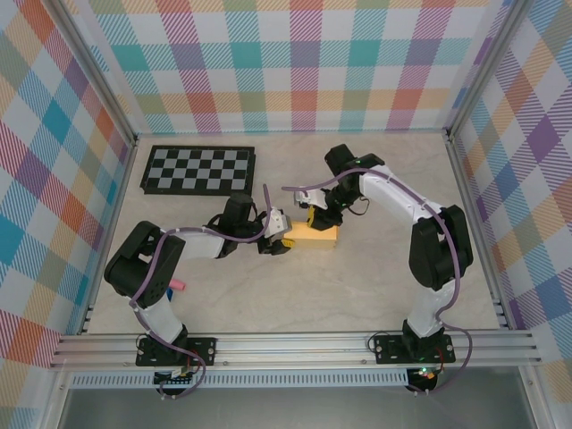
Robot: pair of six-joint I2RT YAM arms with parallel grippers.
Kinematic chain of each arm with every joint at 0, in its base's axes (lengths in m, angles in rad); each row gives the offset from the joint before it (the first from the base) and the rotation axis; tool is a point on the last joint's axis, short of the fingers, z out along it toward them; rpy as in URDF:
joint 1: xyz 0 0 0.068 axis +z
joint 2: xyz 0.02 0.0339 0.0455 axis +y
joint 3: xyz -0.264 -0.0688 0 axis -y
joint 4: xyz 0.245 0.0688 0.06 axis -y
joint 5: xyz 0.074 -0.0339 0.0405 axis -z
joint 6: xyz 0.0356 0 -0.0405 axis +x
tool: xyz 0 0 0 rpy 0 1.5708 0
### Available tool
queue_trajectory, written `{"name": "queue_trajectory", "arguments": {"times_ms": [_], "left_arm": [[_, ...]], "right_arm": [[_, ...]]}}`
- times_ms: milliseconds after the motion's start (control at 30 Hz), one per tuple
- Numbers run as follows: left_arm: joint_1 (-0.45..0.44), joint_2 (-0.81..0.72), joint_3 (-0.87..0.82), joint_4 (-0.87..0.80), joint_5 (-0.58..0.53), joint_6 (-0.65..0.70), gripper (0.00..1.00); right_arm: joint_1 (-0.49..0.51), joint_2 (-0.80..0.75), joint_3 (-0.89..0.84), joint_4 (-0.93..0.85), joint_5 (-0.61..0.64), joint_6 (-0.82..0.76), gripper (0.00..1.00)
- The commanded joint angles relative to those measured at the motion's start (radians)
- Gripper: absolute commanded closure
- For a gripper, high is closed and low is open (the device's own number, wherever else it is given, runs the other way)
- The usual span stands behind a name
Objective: Fold the paper box
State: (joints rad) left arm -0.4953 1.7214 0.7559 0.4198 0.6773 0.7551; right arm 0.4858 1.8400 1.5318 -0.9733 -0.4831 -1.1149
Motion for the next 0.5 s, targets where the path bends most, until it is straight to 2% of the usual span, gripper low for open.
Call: {"name": "queue_trajectory", "arguments": {"times_ms": [0,233,400,467], "left_arm": [[0.009,-0.008,0.026,0.021,0.030,-0.019,0.35],[0.063,-0.147,-0.006,-0.019,0.059,-0.188,0.22],[0.090,-0.336,-0.096,0.034,-0.038,-0.405,0.19],[0.100,-0.402,-0.116,0.032,-0.066,-0.532,0.18]], "right_arm": [[0.000,-0.022,-0.029,-0.039,0.003,-0.001,0.81],[-0.017,0.038,0.047,-0.067,-0.005,0.040,0.81],[-0.023,0.071,0.081,-0.077,-0.015,0.057,0.81],[-0.024,0.077,0.085,-0.078,-0.015,0.058,0.81]]}}
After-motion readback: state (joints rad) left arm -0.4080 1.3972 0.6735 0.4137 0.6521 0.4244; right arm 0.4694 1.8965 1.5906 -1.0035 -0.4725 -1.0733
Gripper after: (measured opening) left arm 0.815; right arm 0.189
